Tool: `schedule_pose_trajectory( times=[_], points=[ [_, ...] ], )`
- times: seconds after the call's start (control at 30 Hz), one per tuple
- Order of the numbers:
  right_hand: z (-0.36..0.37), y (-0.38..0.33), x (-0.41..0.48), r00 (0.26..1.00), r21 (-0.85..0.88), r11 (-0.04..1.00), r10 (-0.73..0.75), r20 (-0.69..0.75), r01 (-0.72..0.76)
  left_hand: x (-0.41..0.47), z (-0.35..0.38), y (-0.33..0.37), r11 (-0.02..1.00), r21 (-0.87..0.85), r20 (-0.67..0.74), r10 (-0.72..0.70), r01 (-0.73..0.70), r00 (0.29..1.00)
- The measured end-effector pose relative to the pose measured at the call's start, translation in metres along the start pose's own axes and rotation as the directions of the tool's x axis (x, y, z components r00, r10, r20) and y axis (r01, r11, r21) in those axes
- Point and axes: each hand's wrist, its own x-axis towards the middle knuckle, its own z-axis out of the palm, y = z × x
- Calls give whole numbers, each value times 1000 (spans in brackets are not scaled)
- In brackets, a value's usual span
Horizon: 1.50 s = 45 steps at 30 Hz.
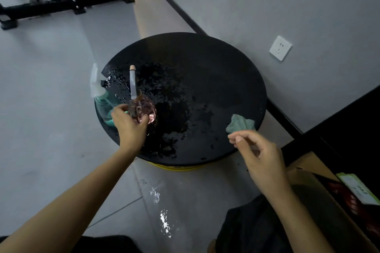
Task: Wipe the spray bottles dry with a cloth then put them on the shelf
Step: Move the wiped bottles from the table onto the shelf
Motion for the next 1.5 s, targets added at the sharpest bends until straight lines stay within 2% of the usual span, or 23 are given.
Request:
schedule_pose_trajectory(
  times=[0.2, 0.3, 0.4, 0.57, 0.67, 0.87, 0.97, 1.07, 1.13, 1.27, 1.4, 1.5],
  points=[
    [10, 6, -2, 999, -40, 999, 17, 34, -16, 38, 4, -4, 991, -39, 205, 136, -131, 969],
    [13, 8, -2, 999, -53, 998, 29, 35, -27, 55, 7, -14, 994, -9, 273, 105, -106, 956],
    [13, 10, -2, 999, -55, 998, 35, 27, -33, 66, 12, -22, 988, 58, 312, 117, -142, 943],
    [8, 13, -6, 997, -57, 996, 71, 29, -69, 79, 8, -29, 984, 80, 455, 108, -161, 884],
    [6, 10, -9, 998, -64, 996, 58, 26, -56, 71, 11, -30, 983, 63, 421, 128, -170, 898],
    [-11, 4, -16, 999, -45, 998, 49, 1, -49, 51, 21, -26, 986, 35, 253, 147, -161, 956],
    [-27, 5, -20, 998, -40, 998, 56, -20, -57, 35, 23, -14, 982, 31, 261, 172, -186, 950],
    [-46, 11, -26, 997, -45, 997, 58, -49, -60, 15, 21, 10, 958, -36, 322, 280, -284, 904],
    [-59, 14, -30, 995, -54, 996, 61, -73, -65, -4, 17, 35, 932, -113, 383, 360, -344, 850],
    [-89, 18, -42, 988, -63, 995, 65, -138, -74, -48, 18, 89, 889, -260, 478, 457, -376, 750],
    [-124, 19, -60, 971, -37, 993, 106, -214, -116, -92, 30, 135, 819, -325, 551, 570, -472, 609],
    [-149, 19, -76, 958, -20, 993, 109, -263, -119, -122, 41, 164, 793, -383, 585, 605, -473, 540]
  ],
)
